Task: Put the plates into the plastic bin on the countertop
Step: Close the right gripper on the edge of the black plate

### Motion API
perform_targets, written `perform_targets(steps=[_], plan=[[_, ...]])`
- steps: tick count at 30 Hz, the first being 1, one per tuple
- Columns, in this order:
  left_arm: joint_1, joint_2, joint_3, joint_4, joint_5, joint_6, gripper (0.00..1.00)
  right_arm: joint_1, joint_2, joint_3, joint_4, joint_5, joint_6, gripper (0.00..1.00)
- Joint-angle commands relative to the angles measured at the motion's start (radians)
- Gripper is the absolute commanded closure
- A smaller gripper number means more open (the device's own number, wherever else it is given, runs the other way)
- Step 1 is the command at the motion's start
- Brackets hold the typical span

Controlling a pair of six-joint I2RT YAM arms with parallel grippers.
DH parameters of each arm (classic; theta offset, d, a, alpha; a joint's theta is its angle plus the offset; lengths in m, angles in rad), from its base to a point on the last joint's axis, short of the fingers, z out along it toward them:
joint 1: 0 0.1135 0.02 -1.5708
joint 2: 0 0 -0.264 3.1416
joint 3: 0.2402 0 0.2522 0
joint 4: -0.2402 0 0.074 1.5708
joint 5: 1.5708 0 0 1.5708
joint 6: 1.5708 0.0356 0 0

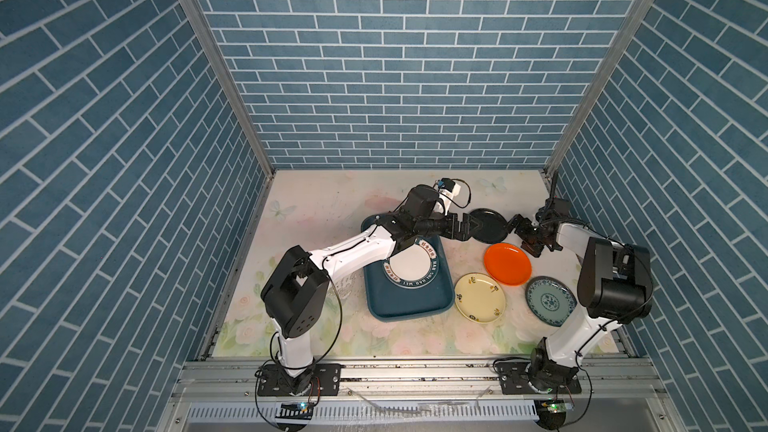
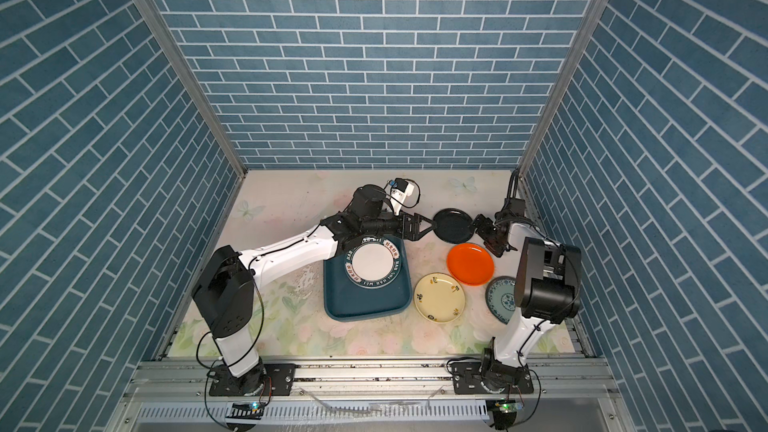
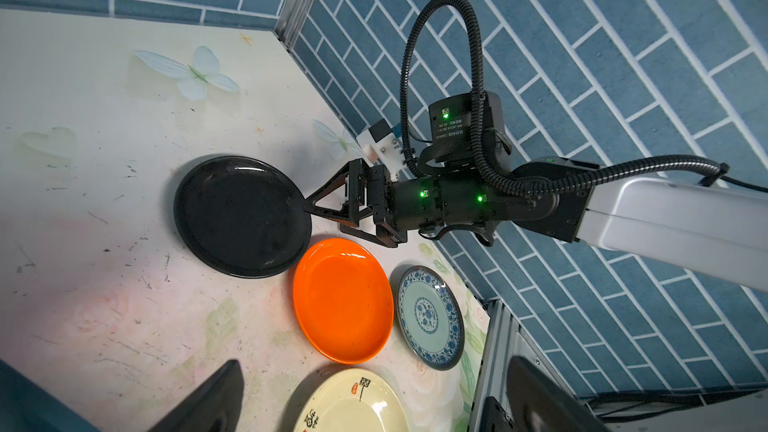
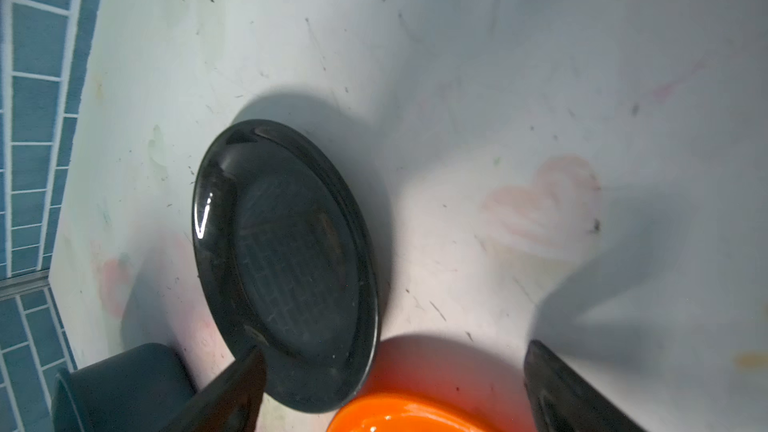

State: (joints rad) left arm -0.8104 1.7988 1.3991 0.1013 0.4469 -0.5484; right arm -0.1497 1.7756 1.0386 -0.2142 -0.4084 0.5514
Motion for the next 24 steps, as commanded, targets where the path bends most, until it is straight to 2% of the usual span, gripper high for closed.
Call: perform_targets(steps=[1, 4, 8, 14, 19, 24], plan=[[-0.004, -0.040, -0.019, -0.025, -0.032, 0.021, 0.00, -0.002, 0.033, 0.022, 0.054, -0.053, -0.042, 0.06], [-0.004, -0.047, -0.017, -0.043, -0.039, 0.031, 0.00, -0.002, 0.075, 0.041, 0.062, -0.079, -0.048, 0.11], [-0.004, -0.061, -0.024, -0.044, -0.053, 0.037, 0.00, -0.002, 0.146, 0.107, 0.030, -0.147, -0.074, 0.25], [-0.002, -0.102, -0.072, -0.030, -0.083, 0.029, 0.00, -0.001, 0.170, 0.093, 0.050, -0.119, -0.064, 0.30], [-0.001, -0.114, -0.080, -0.028, -0.072, 0.016, 0.00, -0.001, 0.200, 0.079, 0.096, -0.158, -0.037, 0.41], [-0.001, -0.138, -0.106, -0.022, -0.085, 0.018, 0.00, 0.000, 0.219, 0.070, 0.116, -0.167, -0.022, 0.47]])
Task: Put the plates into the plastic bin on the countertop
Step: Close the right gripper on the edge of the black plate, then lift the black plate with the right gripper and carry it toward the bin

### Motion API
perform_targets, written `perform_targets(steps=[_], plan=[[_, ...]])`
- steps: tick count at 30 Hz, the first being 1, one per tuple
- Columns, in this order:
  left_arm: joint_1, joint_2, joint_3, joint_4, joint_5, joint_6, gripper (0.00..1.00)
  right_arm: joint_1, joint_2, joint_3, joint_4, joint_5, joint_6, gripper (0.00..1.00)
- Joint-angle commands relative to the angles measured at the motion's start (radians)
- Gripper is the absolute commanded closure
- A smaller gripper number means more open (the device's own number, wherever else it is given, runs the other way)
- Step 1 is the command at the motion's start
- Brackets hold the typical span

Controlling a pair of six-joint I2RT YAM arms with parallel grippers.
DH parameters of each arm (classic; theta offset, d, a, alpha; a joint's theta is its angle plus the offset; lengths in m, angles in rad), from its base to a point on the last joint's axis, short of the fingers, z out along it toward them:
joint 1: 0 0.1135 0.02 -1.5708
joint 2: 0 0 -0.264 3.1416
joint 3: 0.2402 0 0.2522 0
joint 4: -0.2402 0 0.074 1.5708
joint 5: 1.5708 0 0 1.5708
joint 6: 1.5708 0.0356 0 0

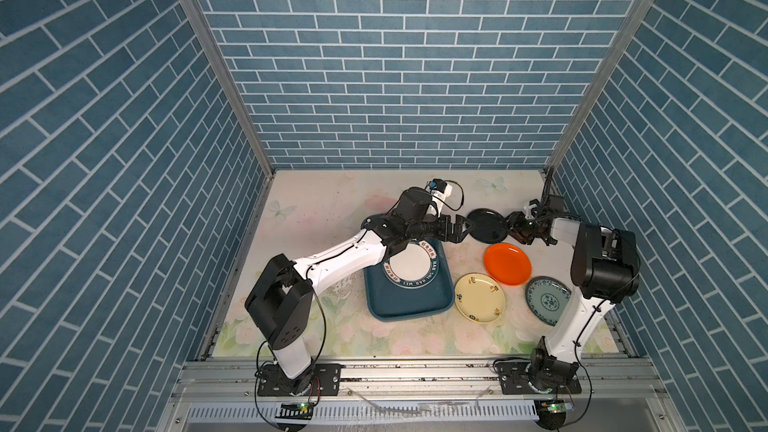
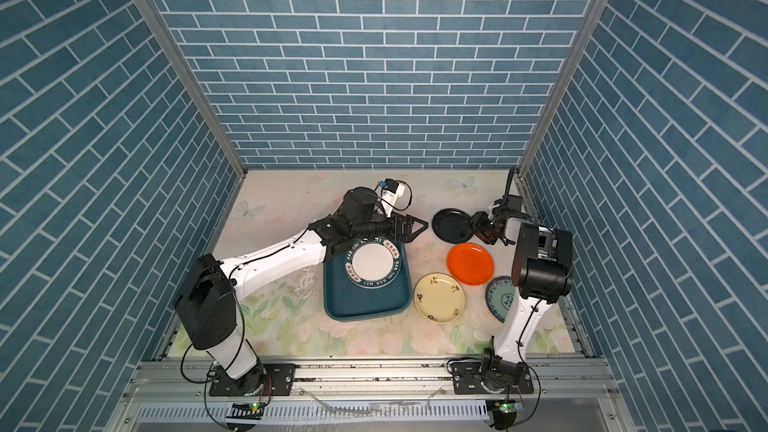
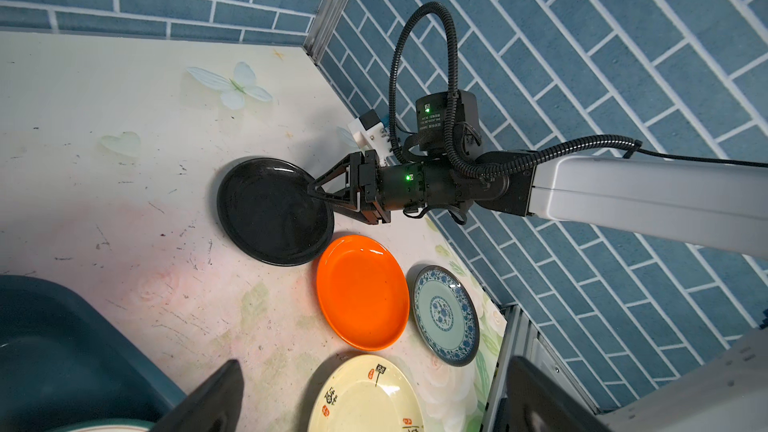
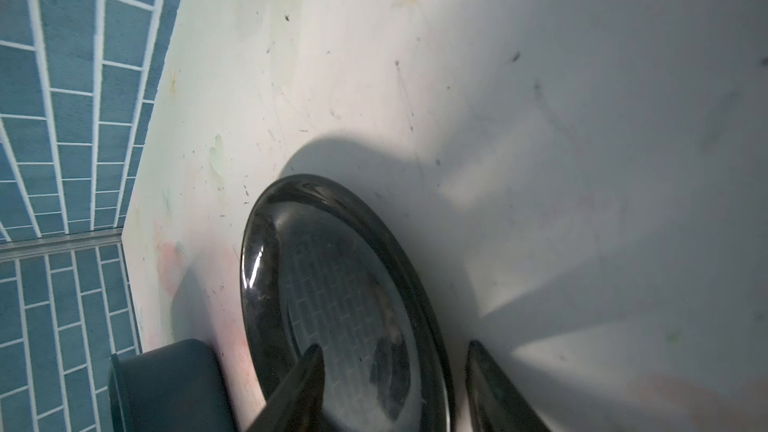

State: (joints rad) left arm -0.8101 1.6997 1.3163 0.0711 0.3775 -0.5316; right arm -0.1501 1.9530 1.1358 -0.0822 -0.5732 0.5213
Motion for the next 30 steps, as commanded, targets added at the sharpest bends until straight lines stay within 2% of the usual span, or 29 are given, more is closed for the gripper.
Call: perform_targets(steps=[1, 4, 7, 13, 19, 21, 30], plan=[[-0.001, -0.046, -0.031, 0.011, -0.018, -0.001, 0.00, 0.001, 0.044, -0.027, -0.014, -0.002, 0.006, 0.49], [-0.001, -0.058, -0.046, 0.012, -0.031, -0.001, 0.00, 0.001, 0.052, -0.026, -0.014, -0.018, 0.002, 0.61], [0.000, -0.068, -0.056, 0.010, -0.036, -0.004, 0.00, 0.001, 0.052, -0.026, -0.013, -0.018, 0.004, 0.63], [0.006, -0.072, -0.061, 0.007, -0.040, -0.003, 0.00, 0.001, 0.049, -0.026, -0.023, -0.016, 0.003, 0.80], [0.012, -0.067, -0.062, 0.007, -0.033, -0.008, 0.00, 0.001, 0.039, -0.030, -0.028, -0.015, 0.003, 0.88], [0.015, -0.064, -0.063, 0.007, -0.029, -0.013, 0.00, 0.001, 0.035, -0.030, -0.027, -0.023, 0.006, 0.97], [0.030, -0.068, -0.082, 0.017, -0.023, -0.031, 0.00, 0.001, 0.001, -0.028, -0.035, -0.014, 0.054, 0.99]])
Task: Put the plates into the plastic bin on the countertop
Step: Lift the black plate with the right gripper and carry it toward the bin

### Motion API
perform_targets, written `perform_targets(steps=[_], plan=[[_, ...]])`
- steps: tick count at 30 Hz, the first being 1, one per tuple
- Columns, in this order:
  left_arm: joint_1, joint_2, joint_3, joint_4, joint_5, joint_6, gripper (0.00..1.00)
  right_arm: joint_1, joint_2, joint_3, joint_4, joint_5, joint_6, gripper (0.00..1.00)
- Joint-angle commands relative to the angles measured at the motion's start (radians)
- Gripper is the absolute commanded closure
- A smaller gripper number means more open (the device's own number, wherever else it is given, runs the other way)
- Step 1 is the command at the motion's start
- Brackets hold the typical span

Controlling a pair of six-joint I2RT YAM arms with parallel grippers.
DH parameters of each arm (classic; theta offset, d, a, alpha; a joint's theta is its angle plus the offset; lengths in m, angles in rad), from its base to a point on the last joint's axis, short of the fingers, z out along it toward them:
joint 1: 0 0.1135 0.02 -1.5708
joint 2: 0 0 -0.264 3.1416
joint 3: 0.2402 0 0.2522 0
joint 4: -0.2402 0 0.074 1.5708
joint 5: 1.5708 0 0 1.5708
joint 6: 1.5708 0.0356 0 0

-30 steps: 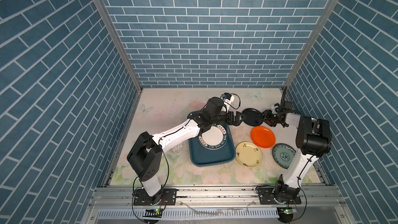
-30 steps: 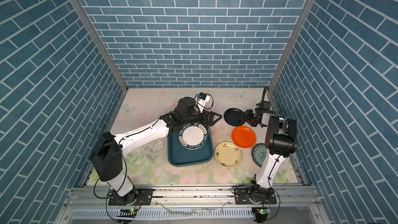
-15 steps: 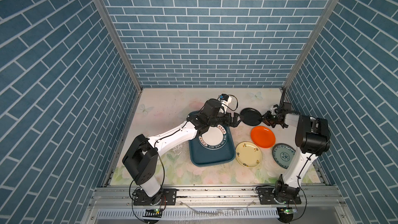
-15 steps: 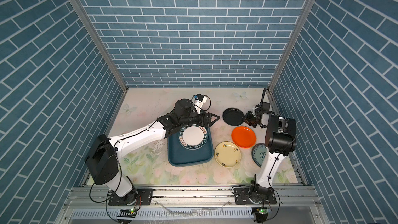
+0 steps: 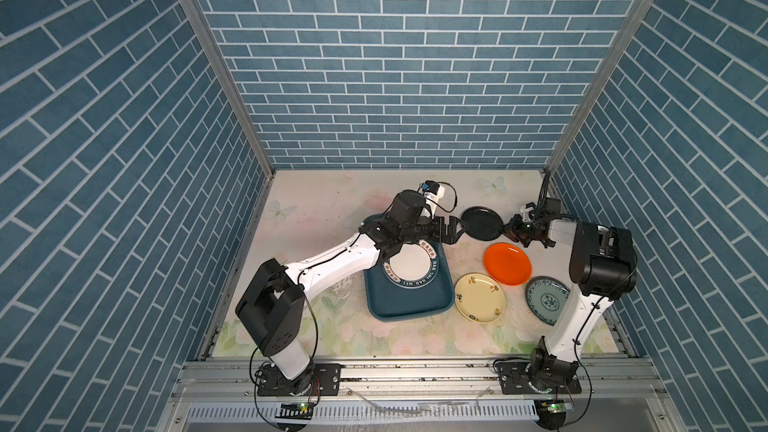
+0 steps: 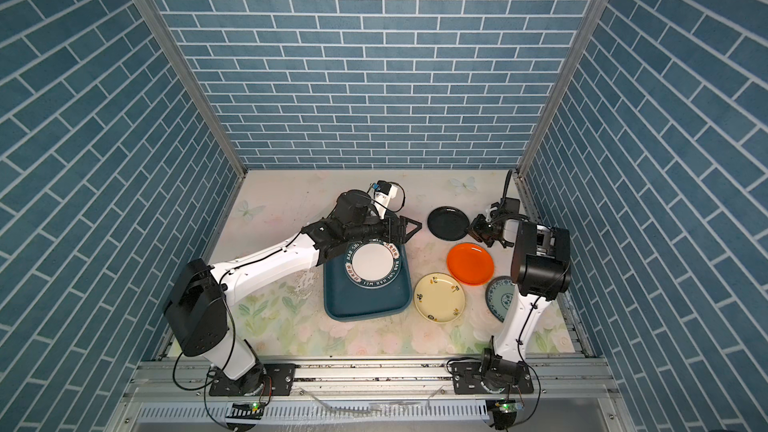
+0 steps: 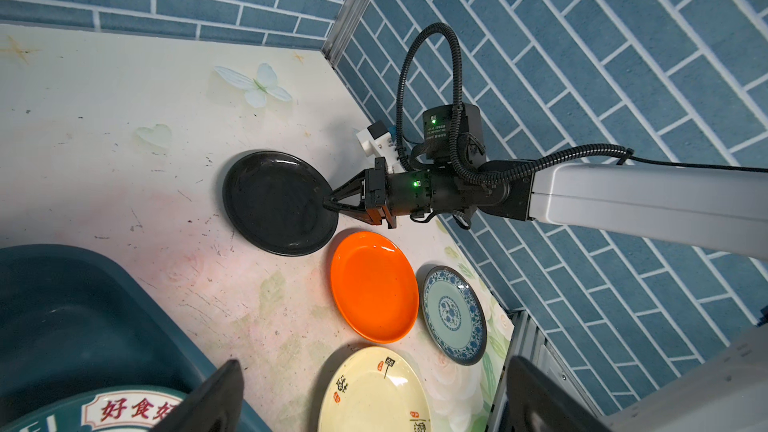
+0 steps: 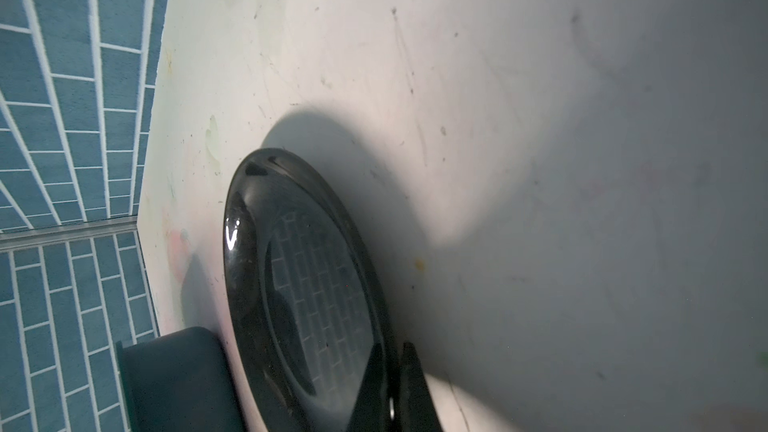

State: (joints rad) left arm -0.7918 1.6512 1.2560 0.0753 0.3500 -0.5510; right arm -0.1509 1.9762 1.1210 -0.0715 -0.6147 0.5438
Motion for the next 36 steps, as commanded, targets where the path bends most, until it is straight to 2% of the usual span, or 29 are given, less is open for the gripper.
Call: perform_targets(steps=[1, 9, 17, 22, 27, 36], plan=[[0.015, -0.022, -0.029, 0.019, 0.006, -0.018, 0.00, 0.002, -0.033, -0.013, -0.046, 0.027, 0.038, 1.00], [0.053, -0.043, -0.071, 0.044, 0.007, -0.053, 0.00, 0.010, -0.181, 0.002, -0.110, 0.077, 0.070, 1.00], [0.115, -0.095, -0.136, 0.069, 0.007, -0.081, 0.00, 0.062, -0.304, 0.069, -0.219, 0.102, 0.053, 1.00], [0.165, -0.151, -0.191, 0.069, 0.001, -0.093, 0.00, 0.156, -0.336, 0.161, -0.324, 0.115, -0.020, 1.00], [0.195, -0.211, -0.225, 0.036, -0.034, -0.077, 0.00, 0.257, -0.349, 0.206, -0.345, 0.089, -0.077, 1.00], [0.251, -0.307, -0.278, -0.020, -0.085, -0.060, 0.00, 0.388, -0.301, 0.300, -0.430, 0.047, -0.162, 1.00]])
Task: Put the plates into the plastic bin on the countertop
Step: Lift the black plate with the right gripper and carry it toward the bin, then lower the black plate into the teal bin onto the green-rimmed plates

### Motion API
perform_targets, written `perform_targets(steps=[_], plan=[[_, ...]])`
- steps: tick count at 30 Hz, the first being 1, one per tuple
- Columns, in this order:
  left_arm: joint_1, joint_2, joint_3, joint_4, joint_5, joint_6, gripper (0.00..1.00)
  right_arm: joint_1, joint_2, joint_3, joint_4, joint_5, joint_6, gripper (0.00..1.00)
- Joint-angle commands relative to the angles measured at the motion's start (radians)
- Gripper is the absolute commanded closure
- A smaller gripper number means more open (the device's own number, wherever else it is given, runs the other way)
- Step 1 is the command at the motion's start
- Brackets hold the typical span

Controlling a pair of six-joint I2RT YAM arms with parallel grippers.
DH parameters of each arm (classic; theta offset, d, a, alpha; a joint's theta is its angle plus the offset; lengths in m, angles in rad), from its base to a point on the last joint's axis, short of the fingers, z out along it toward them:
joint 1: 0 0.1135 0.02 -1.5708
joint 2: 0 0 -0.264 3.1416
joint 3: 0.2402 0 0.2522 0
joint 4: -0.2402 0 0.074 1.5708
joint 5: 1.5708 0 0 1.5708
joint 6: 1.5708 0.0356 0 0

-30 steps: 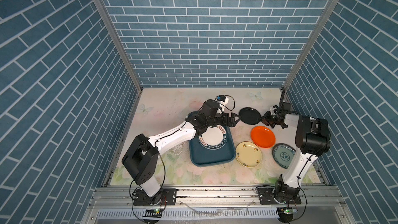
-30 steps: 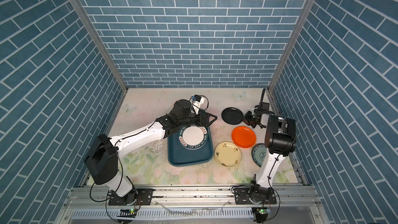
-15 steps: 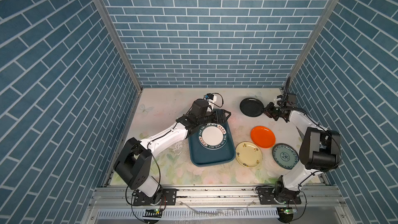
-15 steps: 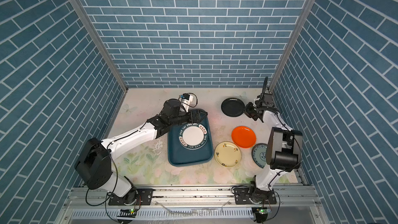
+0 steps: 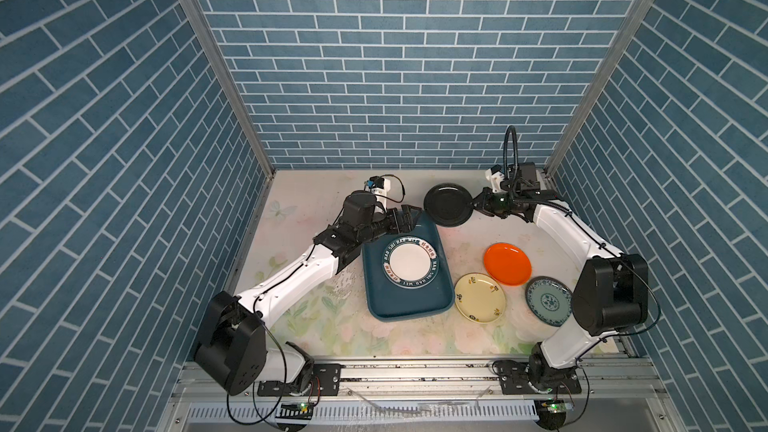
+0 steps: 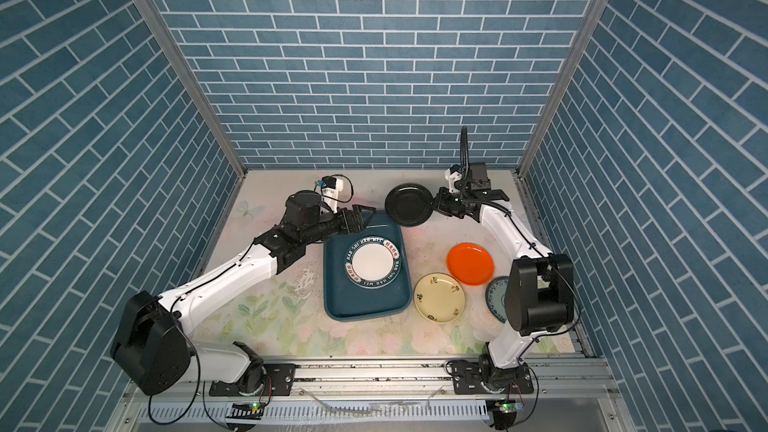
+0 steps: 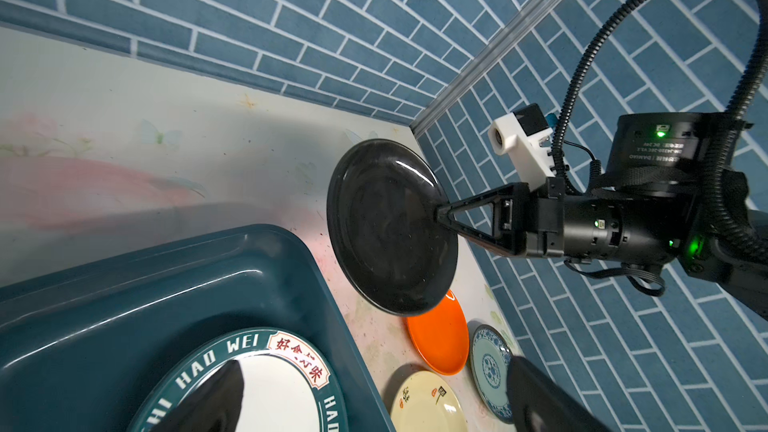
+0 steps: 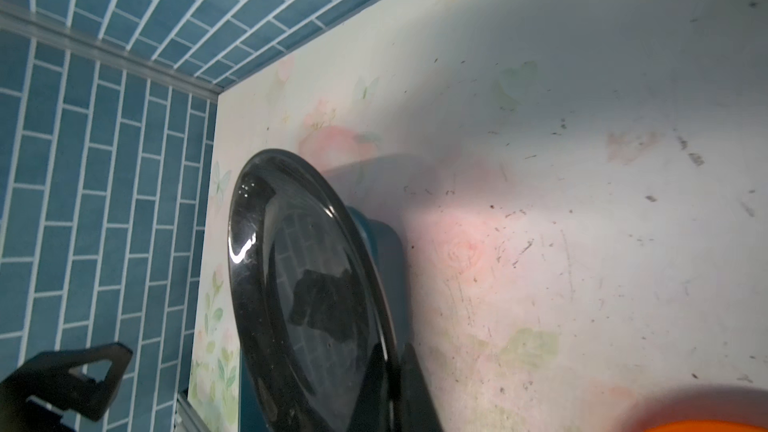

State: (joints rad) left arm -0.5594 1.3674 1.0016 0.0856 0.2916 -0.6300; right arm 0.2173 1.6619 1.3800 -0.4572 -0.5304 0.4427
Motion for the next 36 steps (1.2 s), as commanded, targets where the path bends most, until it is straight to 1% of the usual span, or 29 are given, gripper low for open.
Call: perform_targets(steps=[1, 8, 18, 24, 27, 36], plan=[[0.023, -0.035, -0.031, -0.031, -0.032, 0.016, 0.00, 0.033, 0.020, 0.048, -0.047, -0.044, -0.066, 1.00], [0.061, -0.106, -0.075, -0.064, -0.071, 0.016, 0.00, 0.111, 0.069, 0.097, -0.106, -0.043, -0.093, 1.00], [0.125, -0.202, -0.127, -0.115, -0.088, 0.017, 0.00, 0.218, 0.131, 0.124, -0.186, -0.036, -0.152, 1.00], [0.136, -0.202, -0.126, -0.115, -0.074, 0.015, 0.00, 0.257, 0.168, 0.127, -0.247, 0.010, -0.195, 1.00], [0.137, -0.190, -0.120, -0.112, -0.066, 0.014, 0.00, 0.270, 0.182, 0.118, -0.254, 0.019, -0.205, 1.00], [0.138, -0.180, -0.112, -0.113, -0.057, 0.013, 0.00, 0.311, 0.245, 0.141, -0.288, 0.095, -0.230, 1.00]])
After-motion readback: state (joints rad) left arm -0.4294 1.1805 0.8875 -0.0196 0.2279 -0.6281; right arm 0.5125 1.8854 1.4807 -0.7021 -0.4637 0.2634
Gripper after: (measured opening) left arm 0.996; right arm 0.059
